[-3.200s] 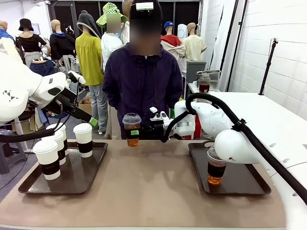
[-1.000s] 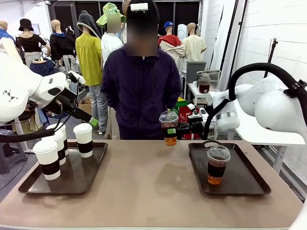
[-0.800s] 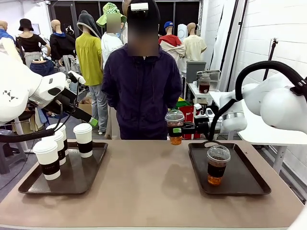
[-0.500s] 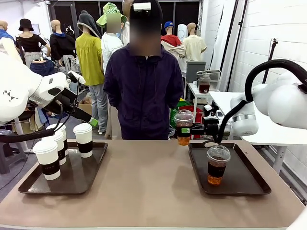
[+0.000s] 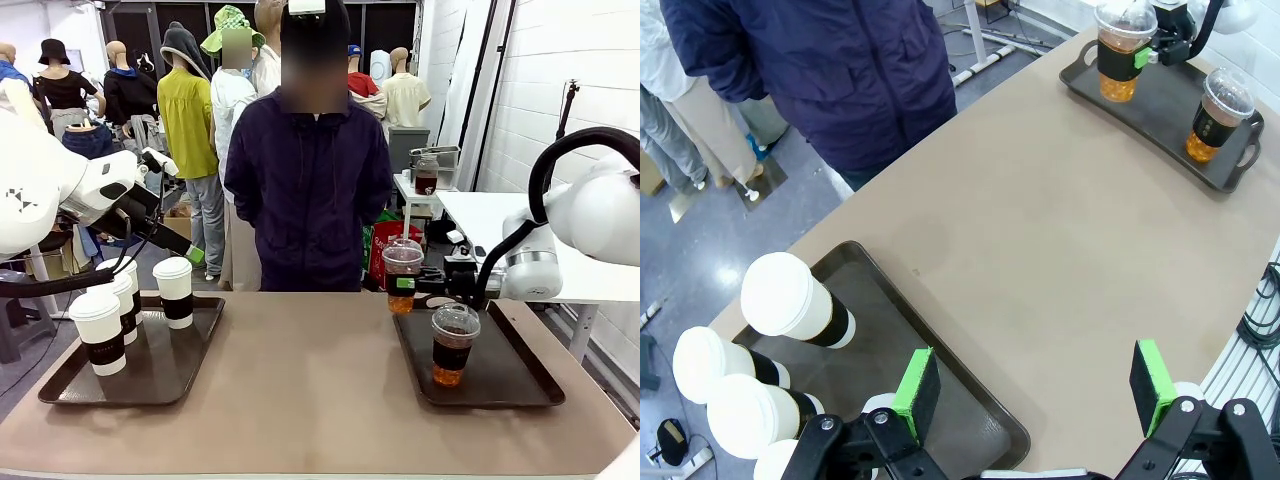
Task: Distribute the coffee onto the tray.
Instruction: Pick up another iced Americano from the middle of the table and place it on the right Handle tray.
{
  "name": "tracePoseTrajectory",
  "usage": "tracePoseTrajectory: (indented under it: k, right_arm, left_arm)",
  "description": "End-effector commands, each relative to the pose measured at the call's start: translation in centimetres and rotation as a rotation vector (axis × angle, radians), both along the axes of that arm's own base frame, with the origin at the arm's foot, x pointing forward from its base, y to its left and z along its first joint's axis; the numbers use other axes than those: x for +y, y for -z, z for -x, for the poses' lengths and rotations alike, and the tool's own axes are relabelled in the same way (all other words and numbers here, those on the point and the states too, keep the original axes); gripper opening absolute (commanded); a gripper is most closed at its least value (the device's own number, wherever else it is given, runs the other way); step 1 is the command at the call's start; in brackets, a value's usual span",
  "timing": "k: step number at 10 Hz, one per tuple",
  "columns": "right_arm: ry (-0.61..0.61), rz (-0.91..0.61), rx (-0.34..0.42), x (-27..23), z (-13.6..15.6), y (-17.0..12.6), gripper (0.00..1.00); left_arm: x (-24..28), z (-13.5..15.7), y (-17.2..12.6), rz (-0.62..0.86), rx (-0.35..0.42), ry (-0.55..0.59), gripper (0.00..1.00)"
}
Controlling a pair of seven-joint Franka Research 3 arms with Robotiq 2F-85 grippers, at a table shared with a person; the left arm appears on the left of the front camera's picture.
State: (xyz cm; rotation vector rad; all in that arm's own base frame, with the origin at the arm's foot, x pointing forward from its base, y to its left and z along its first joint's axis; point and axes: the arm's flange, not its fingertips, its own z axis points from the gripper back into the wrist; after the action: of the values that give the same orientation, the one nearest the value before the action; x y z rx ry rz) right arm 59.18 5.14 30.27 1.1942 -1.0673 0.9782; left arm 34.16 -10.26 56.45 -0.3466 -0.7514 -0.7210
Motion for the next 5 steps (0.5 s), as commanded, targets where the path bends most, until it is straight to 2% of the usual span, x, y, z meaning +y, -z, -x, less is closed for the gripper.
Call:
tracePoseTrajectory:
  k: [1,5]
  right_arm:
    - [0.037,-0.04,-0.032,-0.9,1.3,-0.8,0.65]
    - [0.089,-0.033,-0.043,-3.6,1.6,0.8,0.65]
  left_arm:
    - [0.2,-0.1,0.1,0.008,0.004,0.004,1.0]
    - [0.2,-0.1,0.1,0.008,0.004,0.004,1.0]
